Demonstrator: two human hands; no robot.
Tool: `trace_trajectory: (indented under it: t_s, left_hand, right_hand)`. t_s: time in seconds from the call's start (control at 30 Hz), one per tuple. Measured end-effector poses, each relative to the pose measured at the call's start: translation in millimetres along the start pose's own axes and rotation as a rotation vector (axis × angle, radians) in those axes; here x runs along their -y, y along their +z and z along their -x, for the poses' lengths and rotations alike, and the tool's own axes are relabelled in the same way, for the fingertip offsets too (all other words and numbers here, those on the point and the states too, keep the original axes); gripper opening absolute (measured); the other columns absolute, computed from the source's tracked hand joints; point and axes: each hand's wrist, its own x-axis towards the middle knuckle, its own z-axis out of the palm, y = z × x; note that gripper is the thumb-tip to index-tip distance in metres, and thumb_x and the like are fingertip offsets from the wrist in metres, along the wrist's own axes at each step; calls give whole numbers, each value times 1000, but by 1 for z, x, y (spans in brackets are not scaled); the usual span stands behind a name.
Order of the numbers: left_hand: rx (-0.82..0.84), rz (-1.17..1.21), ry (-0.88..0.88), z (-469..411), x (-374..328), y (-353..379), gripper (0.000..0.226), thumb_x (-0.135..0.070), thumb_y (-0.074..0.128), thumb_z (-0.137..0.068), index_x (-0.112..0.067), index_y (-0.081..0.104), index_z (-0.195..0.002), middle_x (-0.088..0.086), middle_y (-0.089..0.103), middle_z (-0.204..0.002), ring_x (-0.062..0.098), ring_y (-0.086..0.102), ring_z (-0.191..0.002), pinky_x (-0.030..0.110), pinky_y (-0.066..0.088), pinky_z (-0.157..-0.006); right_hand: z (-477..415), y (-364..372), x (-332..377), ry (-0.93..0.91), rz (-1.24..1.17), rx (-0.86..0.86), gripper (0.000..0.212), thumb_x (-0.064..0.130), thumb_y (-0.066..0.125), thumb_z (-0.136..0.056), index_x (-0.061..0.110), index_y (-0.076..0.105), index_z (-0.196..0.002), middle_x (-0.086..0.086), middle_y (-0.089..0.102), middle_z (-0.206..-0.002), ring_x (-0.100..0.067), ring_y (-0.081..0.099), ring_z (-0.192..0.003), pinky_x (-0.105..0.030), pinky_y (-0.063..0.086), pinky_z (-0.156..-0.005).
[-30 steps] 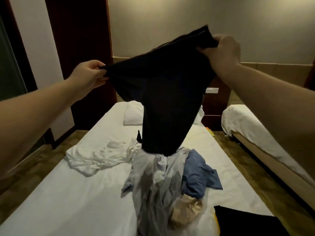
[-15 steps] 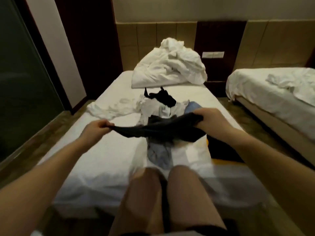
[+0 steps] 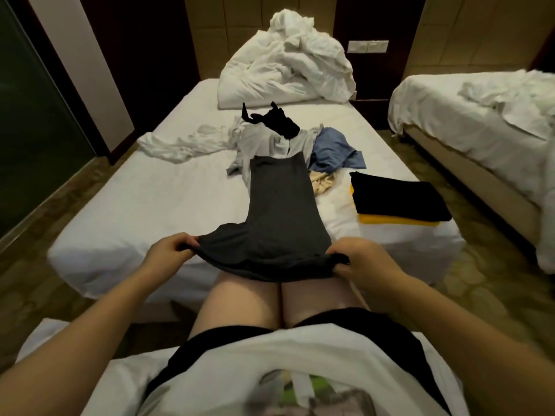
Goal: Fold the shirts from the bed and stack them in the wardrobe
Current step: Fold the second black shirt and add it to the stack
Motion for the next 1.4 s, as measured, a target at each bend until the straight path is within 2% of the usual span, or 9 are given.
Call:
trace_trajectory:
  t_s: [0.13, 0.27, 0.47, 0.6, 0.67, 0.73, 0.87, 1.07, 1.4]
  left_hand:
    - [15, -11, -13, -5, 1, 9, 10, 4, 60, -84, -4, 65, -81, 9, 67, -101, 22, 58, -95, 27, 43, -81]
    - [7, -6, -9, -13, 1, 7, 11, 2, 59, -85, -6, 66, -82, 5, 65, -107, 21, 58, -101, 34, 44, -94]
    - [10, -93, -23, -13, -2, 7, 17, 0, 58, -85, -14, 65, -79, 6, 66, -107, 26, 60, -102, 32, 45, -91]
    - [95, -335, 474, -15, -65, 22, 24, -24, 52, -79, -10, 68, -91, 10, 65, -110, 25, 60, -103, 26, 41, -88]
    - [277, -508, 747, -14, -97, 43, 36, -27, 50, -76, -12, 68, -104, 11, 57, -129, 26, 59, -110, 28, 43, -91]
    - [396, -586, 838, -11, -107, 62, 48, -23, 53, -79, -19, 56, -127, 5, 36, -149, 27, 55, -117, 34, 44, -93]
    - [545, -596, 661, -13, -74, 75, 63, -32, 51, -94, -33, 19, -147, -6, 16, -157, 21, 34, -135, 34, 34, -106]
    - [677, -631, 561, -18, -46, 69, 78, -75, 34, -75, -29, 43, -138, -6, 49, -137, 16, 33, -131, 32, 30, -108]
    - [607, -794, 665, -9, -50, 76, 68, -66, 43, -75, -31, 48, -134, -9, 44, -140, 9, 32, -131, 25, 13, -105]
  right_hand:
    - [5, 0, 9, 91, -280, 126, 26, 7, 58, -76, 22, 73, -90, 5, 67, -93, -12, 61, -89, -27, 49, -81]
    - [-12, -7, 21, 202, -446, 128, 35, -3, 51, -78, 26, 70, -75, 6, 67, -87, -10, 61, -86, -25, 48, -83]
    - [-63, 31, 52, 102, -266, 155, 34, 14, 46, -94, 18, 61, -124, 2, 59, -130, -14, 51, -121, -20, 32, -101]
    - [-69, 55, 66, 46, -258, 299, 35, 15, 42, -96, 19, 59, -127, 2, 58, -132, -15, 51, -121, -25, 38, -101]
    - [-64, 58, 64, 32, -229, 338, 33, 15, 44, -95, 20, 63, -122, -1, 63, -125, -19, 57, -113, -32, 44, -95]
    - [-58, 56, 58, 16, -220, 320, 30, 17, 47, -94, 20, 66, -118, -2, 65, -120, -21, 59, -108, -35, 46, -91]
    - [-45, 49, 47, -28, -113, 326, 34, 32, 53, -92, 24, 60, -124, 5, 61, -124, -13, 54, -113, -27, 42, -94]
    - [-32, 51, 35, -42, 16, 235, 48, 42, 61, -84, 24, 55, -128, 6, 57, -126, -13, 50, -115, -25, 36, -98]
    - [-43, 42, 36, 144, -187, 169, 19, 18, 57, -89, 20, 73, -100, 6, 71, -100, -10, 62, -92, -19, 43, -80]
